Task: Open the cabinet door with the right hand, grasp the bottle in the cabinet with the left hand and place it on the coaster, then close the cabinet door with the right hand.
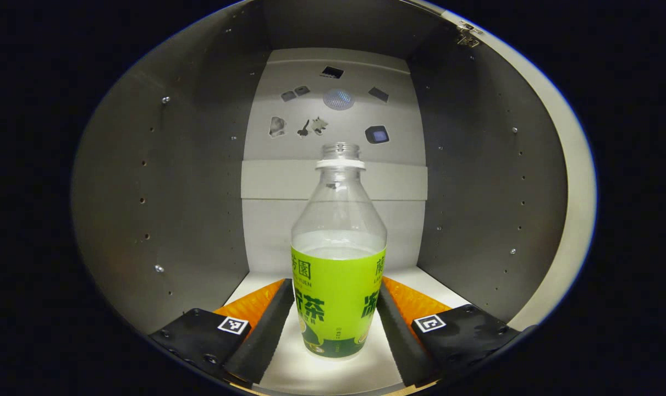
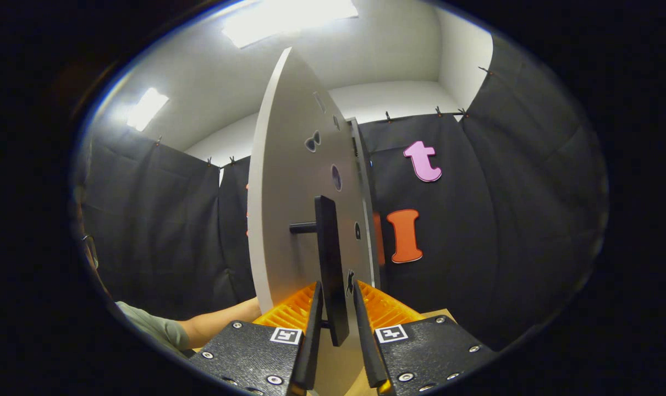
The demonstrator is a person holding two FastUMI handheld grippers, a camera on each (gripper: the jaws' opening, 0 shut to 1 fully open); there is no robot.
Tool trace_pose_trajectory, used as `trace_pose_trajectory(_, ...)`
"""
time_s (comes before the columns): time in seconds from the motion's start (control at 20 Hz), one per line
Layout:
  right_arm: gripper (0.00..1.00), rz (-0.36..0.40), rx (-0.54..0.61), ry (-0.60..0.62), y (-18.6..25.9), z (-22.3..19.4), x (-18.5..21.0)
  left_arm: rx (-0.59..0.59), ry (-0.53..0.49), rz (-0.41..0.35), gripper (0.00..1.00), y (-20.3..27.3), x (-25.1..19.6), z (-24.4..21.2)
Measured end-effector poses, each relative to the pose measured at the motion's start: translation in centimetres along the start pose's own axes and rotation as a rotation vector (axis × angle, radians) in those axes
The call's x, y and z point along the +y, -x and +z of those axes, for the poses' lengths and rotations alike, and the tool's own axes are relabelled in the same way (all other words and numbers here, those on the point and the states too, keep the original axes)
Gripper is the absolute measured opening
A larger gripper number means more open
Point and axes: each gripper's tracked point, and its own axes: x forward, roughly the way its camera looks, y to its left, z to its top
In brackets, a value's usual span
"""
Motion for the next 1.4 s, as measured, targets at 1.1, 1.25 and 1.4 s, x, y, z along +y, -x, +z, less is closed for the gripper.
trace_pose_trajectory(1.1, 0.36, -0.106, -0.012, -0.117, -0.6, -0.3, -1.2, -0.102, -0.074, 0.043, 0.82, 20.9, 9.0, 2.0)
trace_pose_trajectory(1.25, 0.39, -0.123, -0.021, -0.119, -0.6, -0.3, -1.5, -0.103, -0.079, 0.076, 0.82, 23.7, 11.7, 1.3)
trace_pose_trajectory(1.4, 0.44, -0.127, -0.042, -0.131, -0.9, 0.0, -1.5, -0.107, -0.066, 0.112, 0.84, 26.4, 14.4, 0.4)
